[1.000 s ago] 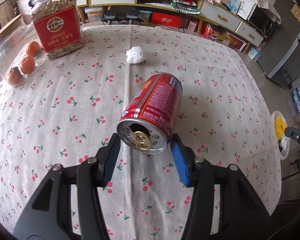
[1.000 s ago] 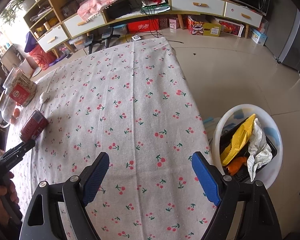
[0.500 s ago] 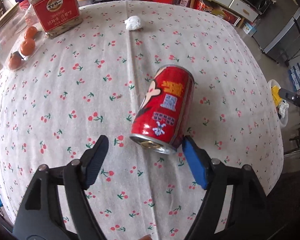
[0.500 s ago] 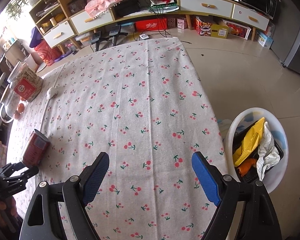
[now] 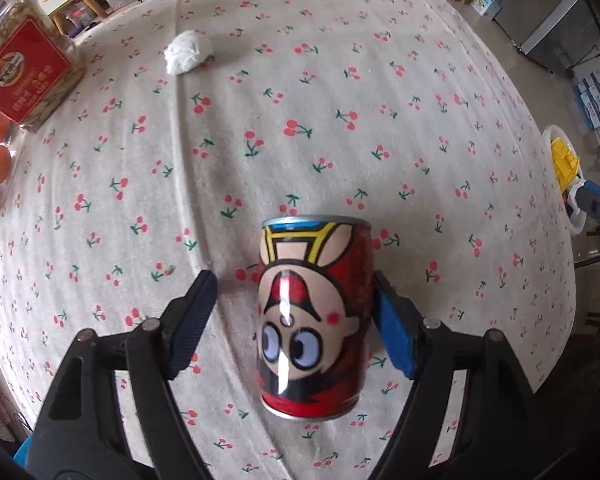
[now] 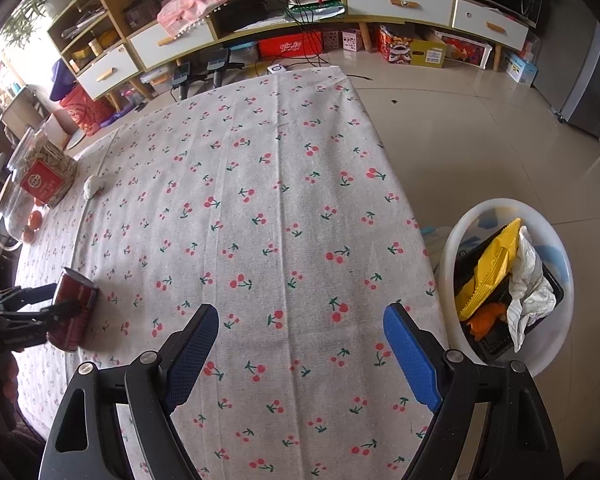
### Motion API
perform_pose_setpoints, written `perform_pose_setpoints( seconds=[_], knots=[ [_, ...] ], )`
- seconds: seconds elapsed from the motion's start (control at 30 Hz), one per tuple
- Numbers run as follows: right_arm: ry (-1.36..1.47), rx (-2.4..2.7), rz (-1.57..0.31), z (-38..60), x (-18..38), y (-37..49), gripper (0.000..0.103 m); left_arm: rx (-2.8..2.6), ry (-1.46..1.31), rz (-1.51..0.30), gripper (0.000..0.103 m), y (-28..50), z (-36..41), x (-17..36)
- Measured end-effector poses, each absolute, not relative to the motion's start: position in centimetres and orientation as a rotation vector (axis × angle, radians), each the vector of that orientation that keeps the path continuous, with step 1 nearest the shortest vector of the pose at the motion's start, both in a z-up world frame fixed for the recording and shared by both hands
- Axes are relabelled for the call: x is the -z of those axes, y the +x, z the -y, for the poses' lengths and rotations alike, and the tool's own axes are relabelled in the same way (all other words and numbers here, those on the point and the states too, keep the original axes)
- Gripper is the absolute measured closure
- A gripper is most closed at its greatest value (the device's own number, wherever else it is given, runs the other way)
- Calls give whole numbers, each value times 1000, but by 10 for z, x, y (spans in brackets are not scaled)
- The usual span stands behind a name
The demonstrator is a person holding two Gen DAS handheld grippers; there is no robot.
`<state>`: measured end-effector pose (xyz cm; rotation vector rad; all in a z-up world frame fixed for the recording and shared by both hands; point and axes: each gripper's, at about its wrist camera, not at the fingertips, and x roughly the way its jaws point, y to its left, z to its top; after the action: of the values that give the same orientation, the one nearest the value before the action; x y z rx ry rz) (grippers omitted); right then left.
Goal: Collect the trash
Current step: 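Hold the red can with the left gripper while the right grasps the white tissue ball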
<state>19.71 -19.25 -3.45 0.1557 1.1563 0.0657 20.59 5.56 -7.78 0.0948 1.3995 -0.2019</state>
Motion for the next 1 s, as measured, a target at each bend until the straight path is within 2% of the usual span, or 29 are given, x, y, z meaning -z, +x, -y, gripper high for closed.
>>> perform_pose_setpoints(
  seconds=[0.03, 0.07, 0.1, 0.33, 0.6, 0.8, 1.0],
  knots=[
    [158, -65, -1157, 193, 35, 197, 17, 187, 108, -1391, 35, 206, -54, 79],
    [160, -64, -1157, 193, 34, 197, 17, 175, 120, -1368, 46, 206, -53, 77],
    [160, -63, -1157, 194, 34, 197, 17, 173, 112, -1358, 47, 206, -54, 76],
    [147, -75, -1159, 188, 33, 198, 17, 178, -3, -1295, 48, 190, -79, 61],
    [95, -138, -1167, 154, 24, 208, 17, 45, -158, -1172, 48, 161, -149, 29],
    [72, -237, -1160, 91, 9, 237, 17, -61, -239, -1070, 48, 156, -180, 13],
    [44, -331, -1157, 12, 22, 278, 17, -103, -303, -1063, 48, 155, -203, 14]
  ],
)
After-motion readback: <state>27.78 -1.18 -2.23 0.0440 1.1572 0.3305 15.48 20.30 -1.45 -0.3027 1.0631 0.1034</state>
